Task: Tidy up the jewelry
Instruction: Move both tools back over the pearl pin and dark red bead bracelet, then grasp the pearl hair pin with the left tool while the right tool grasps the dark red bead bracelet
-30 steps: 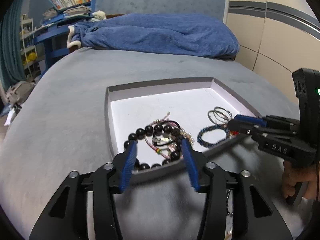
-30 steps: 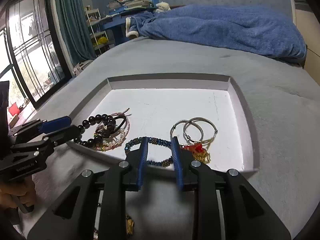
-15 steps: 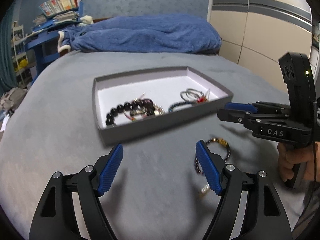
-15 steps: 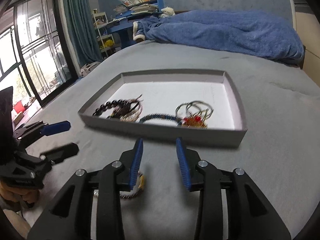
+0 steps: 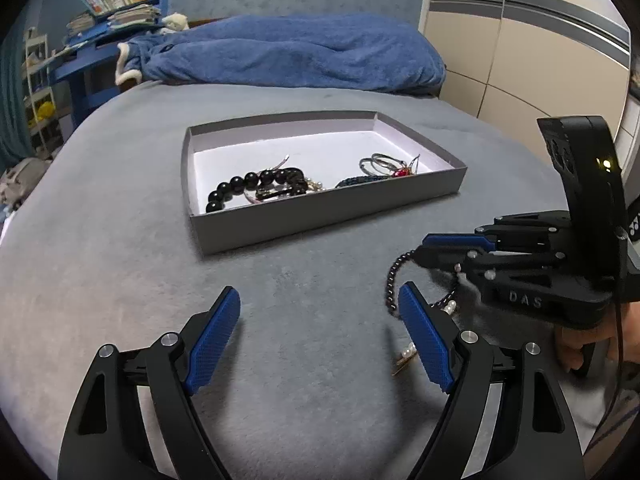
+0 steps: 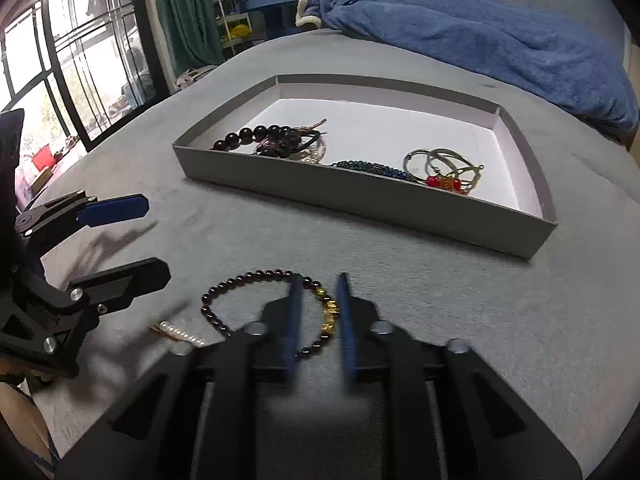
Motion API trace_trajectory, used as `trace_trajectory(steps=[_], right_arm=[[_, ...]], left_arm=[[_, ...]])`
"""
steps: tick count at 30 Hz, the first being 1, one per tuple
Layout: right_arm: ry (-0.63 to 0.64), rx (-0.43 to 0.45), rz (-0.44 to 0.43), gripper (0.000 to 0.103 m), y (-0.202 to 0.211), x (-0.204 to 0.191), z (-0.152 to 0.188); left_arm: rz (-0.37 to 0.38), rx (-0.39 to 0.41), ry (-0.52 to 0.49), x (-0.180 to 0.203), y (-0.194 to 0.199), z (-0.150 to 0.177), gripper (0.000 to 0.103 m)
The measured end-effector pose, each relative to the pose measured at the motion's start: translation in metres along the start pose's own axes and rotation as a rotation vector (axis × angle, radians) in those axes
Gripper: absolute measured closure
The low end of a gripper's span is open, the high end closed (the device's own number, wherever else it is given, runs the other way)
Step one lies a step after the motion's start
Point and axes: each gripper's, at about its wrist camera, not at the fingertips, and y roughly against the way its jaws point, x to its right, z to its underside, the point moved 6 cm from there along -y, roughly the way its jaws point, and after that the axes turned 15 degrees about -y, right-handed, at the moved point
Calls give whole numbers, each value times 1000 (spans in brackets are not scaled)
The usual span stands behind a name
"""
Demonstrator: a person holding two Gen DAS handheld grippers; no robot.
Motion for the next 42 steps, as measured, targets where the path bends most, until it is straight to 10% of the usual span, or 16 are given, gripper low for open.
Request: trace_trajectory(steps=[9,28,42], right_arm=[[-200,114,57,95,26,44,-2],[-276,68,51,94,19,60,6],[-255,47,58,84,15,55,9]], left_arm=[[34,10,-39,10,0,-2,21],[128,-32,-249,59,-13,-4,23],[159,-93,-322,75,-23,2,74]])
